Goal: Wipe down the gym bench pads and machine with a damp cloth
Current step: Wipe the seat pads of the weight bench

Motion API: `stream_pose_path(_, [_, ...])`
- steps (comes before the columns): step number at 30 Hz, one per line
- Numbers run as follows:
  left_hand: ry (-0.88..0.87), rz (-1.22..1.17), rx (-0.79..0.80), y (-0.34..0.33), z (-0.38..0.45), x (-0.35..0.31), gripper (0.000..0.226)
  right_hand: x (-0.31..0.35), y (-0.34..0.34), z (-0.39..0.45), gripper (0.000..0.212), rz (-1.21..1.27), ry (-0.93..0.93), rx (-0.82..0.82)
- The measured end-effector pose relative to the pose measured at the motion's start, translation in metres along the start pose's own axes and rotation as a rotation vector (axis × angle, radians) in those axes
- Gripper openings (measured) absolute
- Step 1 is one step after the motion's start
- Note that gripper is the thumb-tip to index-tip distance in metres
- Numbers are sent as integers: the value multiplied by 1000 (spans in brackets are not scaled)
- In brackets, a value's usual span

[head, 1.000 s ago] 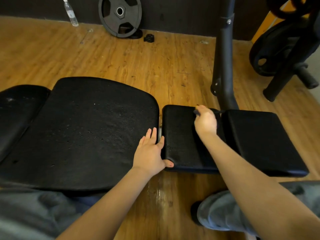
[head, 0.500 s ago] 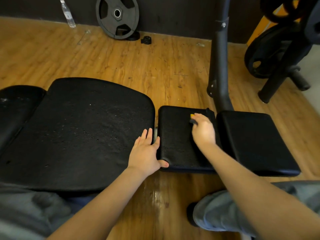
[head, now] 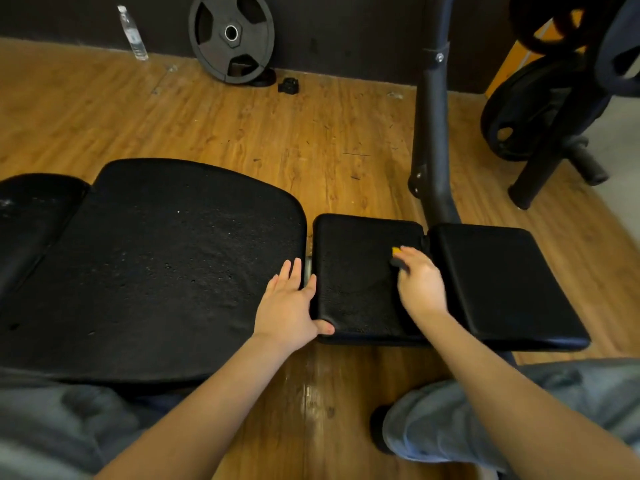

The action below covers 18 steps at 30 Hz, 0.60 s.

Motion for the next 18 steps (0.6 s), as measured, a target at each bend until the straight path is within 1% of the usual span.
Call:
stream_pose_path(1, [0, -2, 1, 0, 0, 0, 95, 14, -10, 5, 38, 9, -6, -6])
stream_pose_path(2, [1, -6, 2, 0, 0, 0, 95, 32, -21, 5, 39, 11, 27, 11])
stream_pose_path(4, [1, -20, -8, 1, 0, 0, 92, 69, -42, -12, 42, -7, 198, 119])
stream_pose_path(5, [-6, -28, -17, 1, -1, 0, 85, 81, -49, -28, 44, -8, 297, 200])
stream_pose_path(6, [-12, -31, -23, 2, -1, 0, 77, 86, -49, -43, 47, 2, 388, 263])
stream_pose_path(7, [-13, -31, -26, 2, -1, 0, 72, 81, -45, -54, 49, -2, 452, 289])
stream_pose_path(8, [-10, -32, -24, 1, -1, 0, 74, 69, -36, -61, 51, -17, 488, 288])
stream_pose_path(10, [-7, -27, -2, -1, 0, 2, 84, 30, -18, -59, 55, -40, 437, 234])
stream_pose_path(11, [-7, -18, 5, -2, 1, 2, 87, 11, -8, -52, 56, -46, 358, 203])
stream_pose_path(13, [1, -4, 8, -3, 2, 3, 89, -10, 5, -24, 51, -53, 186, 137])
stream_pose_path(15, [0, -2, 9, -3, 2, 2, 89, -9, 9, 16, 42, -25, 63, 67])
stream_pose_path(18, [-3, -6, 17, -2, 1, 2, 88, 20, -7, 64, 29, 46, -66, 5])
Point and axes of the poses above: each hand's wrist, its own z-axis towards the middle knuckle, its own y-axis out of the back of the hand, x = y × z, the point moved 1 cm from there along z, towards the middle knuckle
